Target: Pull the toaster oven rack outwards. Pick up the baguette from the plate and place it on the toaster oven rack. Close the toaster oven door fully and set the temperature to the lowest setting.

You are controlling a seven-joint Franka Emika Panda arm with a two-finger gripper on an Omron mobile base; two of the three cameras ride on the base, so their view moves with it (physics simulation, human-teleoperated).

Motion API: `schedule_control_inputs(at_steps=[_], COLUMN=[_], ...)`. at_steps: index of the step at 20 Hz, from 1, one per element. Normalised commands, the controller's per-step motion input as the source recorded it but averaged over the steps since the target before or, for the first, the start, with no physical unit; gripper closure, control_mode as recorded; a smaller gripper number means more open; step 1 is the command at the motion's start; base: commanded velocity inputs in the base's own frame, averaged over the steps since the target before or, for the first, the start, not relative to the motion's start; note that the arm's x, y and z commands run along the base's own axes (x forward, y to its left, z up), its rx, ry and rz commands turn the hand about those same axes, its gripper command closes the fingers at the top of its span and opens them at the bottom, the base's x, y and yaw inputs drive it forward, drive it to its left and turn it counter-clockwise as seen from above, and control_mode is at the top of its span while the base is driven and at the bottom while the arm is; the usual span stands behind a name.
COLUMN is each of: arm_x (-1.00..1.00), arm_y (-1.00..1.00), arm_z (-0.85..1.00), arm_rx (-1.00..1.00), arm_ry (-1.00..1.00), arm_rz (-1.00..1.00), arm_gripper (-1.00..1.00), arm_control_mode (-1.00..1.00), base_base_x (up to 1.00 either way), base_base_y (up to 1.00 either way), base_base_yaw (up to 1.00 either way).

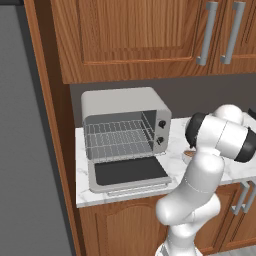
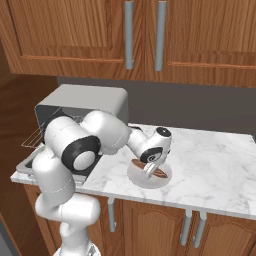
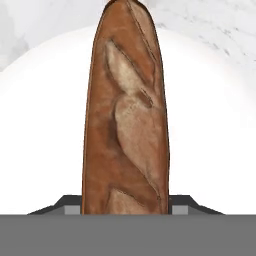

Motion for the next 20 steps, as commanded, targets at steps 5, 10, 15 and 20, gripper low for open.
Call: schedule_control_inputs(at_steps=[5, 10, 15, 20], arm_x=[-0.34, -0.60, -0.66, -0.74], arm_y=[0.19, 0.41, 0.66, 0.68], arm_z=[0.86, 0.95, 1.00, 0.94], arm_rx=[0.00, 0.00, 0.00, 0.00], arm_ry=[-0.23, -0.12, 0.00, 0.00], arm_rz=[0.00, 0.00, 0.00, 0.01], arm_gripper=[1.00, 1.00, 1.00, 1.00], arm_control_mode=[-1.00, -1.00, -1.00, -1.00], base_base_x=[0.00, 0.00, 0.00, 0.00], base_base_y=[0.00, 0.00, 0.00, 0.00], base_base_yaw=[0.00, 0.00, 0.00, 0.00])
